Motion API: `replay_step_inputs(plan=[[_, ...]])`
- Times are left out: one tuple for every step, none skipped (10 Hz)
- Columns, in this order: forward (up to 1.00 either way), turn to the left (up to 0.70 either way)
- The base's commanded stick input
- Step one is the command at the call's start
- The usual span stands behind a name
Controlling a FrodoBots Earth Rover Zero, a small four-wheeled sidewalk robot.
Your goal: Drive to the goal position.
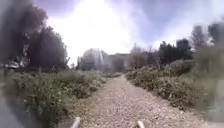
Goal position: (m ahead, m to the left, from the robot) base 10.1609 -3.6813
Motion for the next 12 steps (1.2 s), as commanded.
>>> replay_step_inputs(plan=[[0.70,0.00],[0.70,0.00],[0.70,0.00],[0.70,0.00],[0.70,0.00],[0.70,0.00],[0.70,0.00],[0.70,0.00],[0.70,0.00],[0.70,0.00],[0.70,0.00],[0.70,0.00]])
